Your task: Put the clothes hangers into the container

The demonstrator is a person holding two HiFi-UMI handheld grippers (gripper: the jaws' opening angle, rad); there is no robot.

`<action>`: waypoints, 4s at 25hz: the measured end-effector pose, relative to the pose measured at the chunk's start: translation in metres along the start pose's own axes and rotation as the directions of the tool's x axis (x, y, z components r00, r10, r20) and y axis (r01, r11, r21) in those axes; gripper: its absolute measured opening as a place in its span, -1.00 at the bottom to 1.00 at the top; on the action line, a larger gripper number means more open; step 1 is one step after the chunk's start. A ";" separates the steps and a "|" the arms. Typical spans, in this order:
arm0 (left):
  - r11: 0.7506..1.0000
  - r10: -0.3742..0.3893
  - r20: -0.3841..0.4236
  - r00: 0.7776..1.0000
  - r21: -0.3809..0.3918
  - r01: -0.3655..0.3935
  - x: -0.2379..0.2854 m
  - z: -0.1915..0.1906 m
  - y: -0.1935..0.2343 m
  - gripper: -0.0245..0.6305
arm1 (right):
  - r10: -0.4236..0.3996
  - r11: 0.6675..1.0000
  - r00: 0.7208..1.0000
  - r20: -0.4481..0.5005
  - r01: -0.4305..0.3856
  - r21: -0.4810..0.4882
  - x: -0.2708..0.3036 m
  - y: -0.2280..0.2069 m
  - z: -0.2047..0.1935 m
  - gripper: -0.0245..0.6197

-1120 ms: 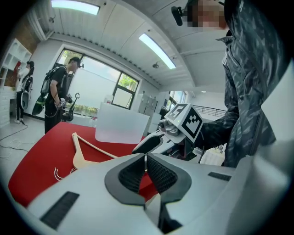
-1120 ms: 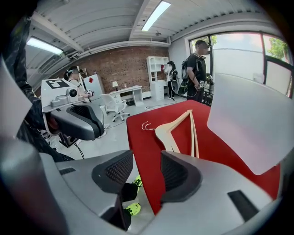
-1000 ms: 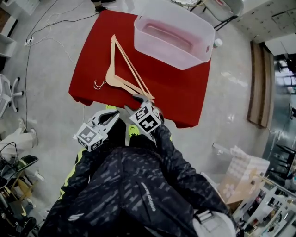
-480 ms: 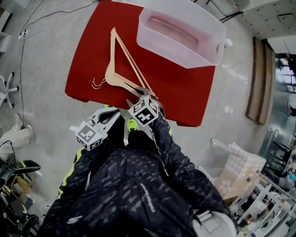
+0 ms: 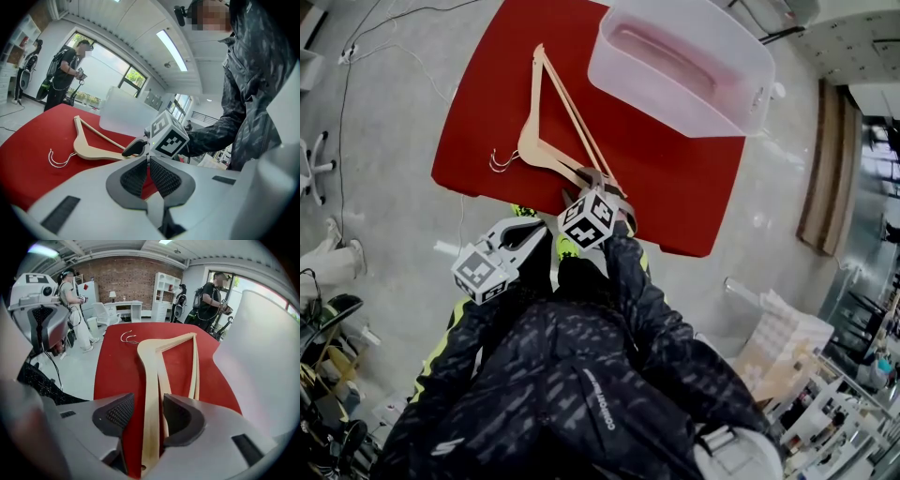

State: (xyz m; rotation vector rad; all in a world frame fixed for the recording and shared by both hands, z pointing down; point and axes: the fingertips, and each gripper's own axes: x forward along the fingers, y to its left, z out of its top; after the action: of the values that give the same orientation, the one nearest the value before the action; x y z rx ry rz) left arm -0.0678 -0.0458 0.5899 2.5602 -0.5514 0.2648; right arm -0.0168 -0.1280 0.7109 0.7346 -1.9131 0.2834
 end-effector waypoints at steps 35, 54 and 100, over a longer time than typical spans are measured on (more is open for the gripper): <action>0.999 0.036 0.030 0.999 0.014 -0.036 -0.009 0.015 -0.003 -0.89 | 0.060 0.997 0.998 0.003 -0.060 0.043 -0.019 0.006 0.000 -0.62; 0.994 0.056 0.075 0.996 0.088 -0.063 -0.011 0.045 -0.040 -0.89 | -0.016 1.000 0.986 0.167 0.013 0.019 -0.118 -0.009 0.034 -0.62; 0.971 0.003 0.215 0.977 0.233 -0.054 0.016 0.159 -0.119 -0.89 | -0.310 0.951 0.922 0.233 0.297 0.090 -0.326 -0.110 -0.011 -0.62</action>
State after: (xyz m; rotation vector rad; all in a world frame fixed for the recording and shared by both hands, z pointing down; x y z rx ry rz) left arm 0.0104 -0.0389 0.4068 2.8358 -0.6719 0.0680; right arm 0.1533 -0.0903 0.4144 1.1317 -1.9900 0.0495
